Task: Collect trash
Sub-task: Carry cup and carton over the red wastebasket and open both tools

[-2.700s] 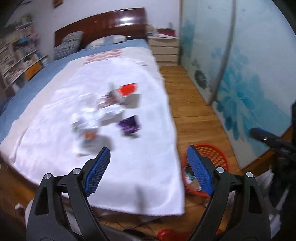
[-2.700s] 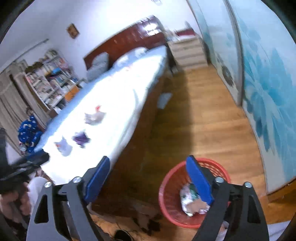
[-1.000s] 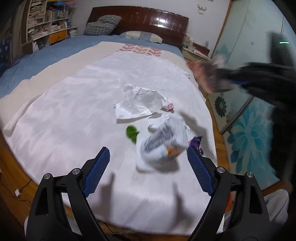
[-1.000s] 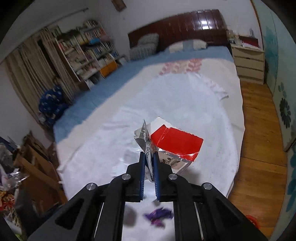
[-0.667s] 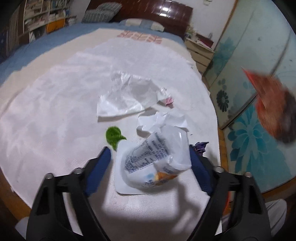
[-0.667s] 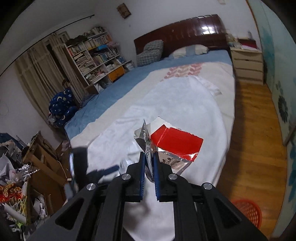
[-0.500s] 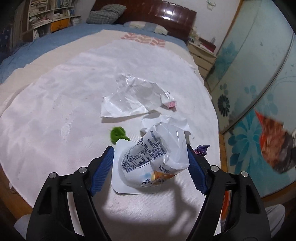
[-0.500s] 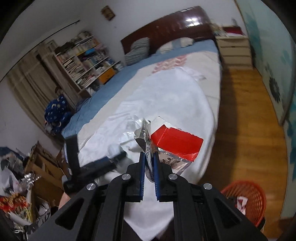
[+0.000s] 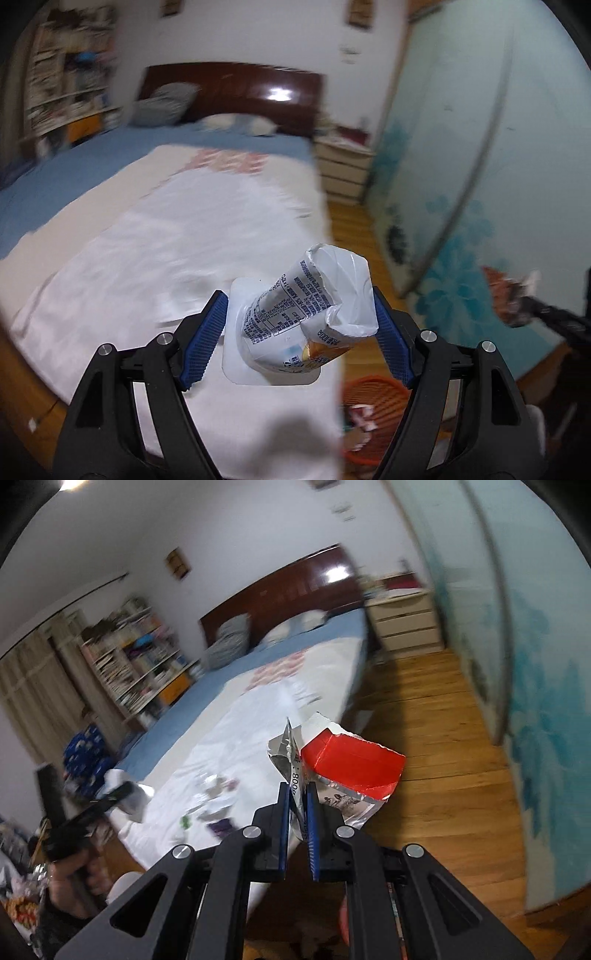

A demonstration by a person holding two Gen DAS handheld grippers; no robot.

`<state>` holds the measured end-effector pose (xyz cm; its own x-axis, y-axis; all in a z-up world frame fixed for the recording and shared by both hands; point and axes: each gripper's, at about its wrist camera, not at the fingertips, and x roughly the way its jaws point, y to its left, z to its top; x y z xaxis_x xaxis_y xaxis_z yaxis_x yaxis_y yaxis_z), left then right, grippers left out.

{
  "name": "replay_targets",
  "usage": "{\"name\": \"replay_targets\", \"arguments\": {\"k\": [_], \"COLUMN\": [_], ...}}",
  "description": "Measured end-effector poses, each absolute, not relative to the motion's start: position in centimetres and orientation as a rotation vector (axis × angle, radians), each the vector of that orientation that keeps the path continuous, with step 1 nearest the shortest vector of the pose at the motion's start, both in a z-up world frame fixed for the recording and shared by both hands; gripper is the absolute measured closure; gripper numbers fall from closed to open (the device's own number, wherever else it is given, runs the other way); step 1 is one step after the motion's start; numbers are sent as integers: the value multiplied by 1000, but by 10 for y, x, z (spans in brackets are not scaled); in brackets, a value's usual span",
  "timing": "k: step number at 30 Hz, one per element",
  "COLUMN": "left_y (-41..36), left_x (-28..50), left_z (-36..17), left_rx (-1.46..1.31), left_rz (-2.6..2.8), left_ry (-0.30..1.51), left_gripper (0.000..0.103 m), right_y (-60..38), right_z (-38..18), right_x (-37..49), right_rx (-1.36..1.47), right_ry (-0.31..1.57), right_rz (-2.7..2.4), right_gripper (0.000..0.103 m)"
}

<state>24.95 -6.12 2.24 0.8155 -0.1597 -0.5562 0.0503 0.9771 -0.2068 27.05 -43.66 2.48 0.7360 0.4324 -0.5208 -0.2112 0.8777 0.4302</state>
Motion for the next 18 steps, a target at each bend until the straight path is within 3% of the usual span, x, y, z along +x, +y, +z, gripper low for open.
{"name": "replay_targets", "arguments": {"k": [5, 9, 18], "left_y": [-179, -273, -291], "left_x": [277, 301, 309], "left_z": [-5, -107, -241], "left_rx": [-89, 12, 68], "left_rz": [-334, -492, -463], "left_ry": [668, 887, 1151], "left_gripper": [27, 27, 27], "right_y": [-498, -525, -532], "right_z": [-30, -109, -223], "right_x": [258, 247, 273], "right_rx": [426, 536, 655], "right_ry": [745, 881, 1136], "right_rz": [244, 184, 152], "right_gripper": [92, 92, 91]}}
